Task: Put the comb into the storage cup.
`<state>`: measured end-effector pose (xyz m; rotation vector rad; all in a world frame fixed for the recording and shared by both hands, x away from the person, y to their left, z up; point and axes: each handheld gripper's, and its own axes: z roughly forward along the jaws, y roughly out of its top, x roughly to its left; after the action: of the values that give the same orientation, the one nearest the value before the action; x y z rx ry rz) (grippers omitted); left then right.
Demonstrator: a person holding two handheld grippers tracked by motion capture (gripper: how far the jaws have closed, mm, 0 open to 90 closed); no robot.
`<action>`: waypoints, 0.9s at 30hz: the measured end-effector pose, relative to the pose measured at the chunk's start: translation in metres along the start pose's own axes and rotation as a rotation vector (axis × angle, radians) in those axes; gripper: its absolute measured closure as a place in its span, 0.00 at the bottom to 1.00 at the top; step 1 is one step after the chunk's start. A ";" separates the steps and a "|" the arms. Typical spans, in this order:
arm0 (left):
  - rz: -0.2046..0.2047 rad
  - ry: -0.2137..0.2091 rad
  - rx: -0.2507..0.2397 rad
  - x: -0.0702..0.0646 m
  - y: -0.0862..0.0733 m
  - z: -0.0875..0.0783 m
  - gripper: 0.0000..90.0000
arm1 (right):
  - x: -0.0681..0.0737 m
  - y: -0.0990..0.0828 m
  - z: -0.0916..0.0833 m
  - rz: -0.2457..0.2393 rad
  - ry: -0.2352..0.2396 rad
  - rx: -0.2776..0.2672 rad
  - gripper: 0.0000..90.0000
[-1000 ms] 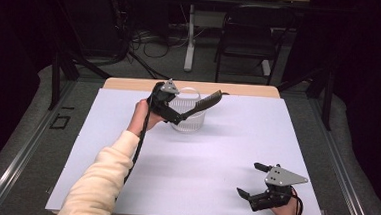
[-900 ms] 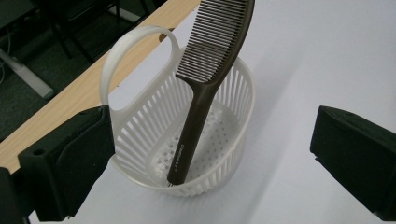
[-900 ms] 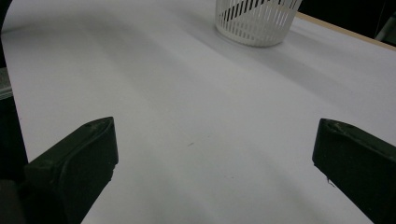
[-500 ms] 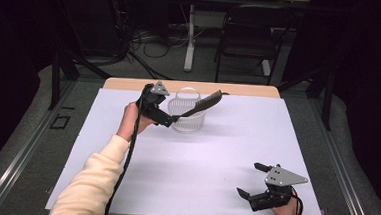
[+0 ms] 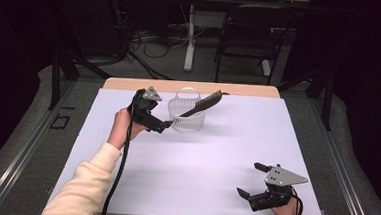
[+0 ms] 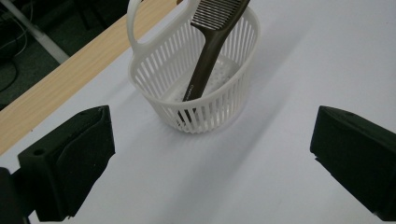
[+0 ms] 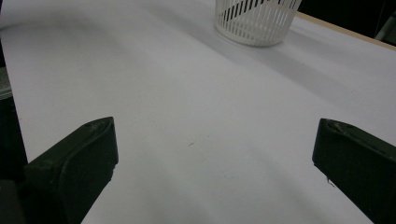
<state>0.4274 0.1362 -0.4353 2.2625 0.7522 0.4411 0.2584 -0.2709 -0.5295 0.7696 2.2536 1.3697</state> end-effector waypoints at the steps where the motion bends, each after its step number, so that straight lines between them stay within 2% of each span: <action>1: -0.005 0.000 0.001 -0.001 -0.001 -0.001 0.00 | 0.000 0.000 0.000 0.000 0.000 0.000 0.00; 14: -0.007 0.003 0.033 -0.012 -0.024 -0.014 0.00 | 0.001 0.000 0.000 0.000 -0.006 -0.004 0.00; 18: -0.021 0.018 0.025 -0.015 -0.032 -0.018 0.00 | 0.001 0.000 -0.001 -0.002 -0.007 -0.004 0.00; 27: -0.015 0.037 0.006 -0.024 -0.045 -0.030 0.00 | 0.001 0.001 0.000 -0.001 -0.007 -0.003 0.00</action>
<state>0.3765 0.1630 -0.4485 2.2580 0.7901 0.4752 0.2577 -0.2704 -0.5289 0.7714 2.2455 1.3679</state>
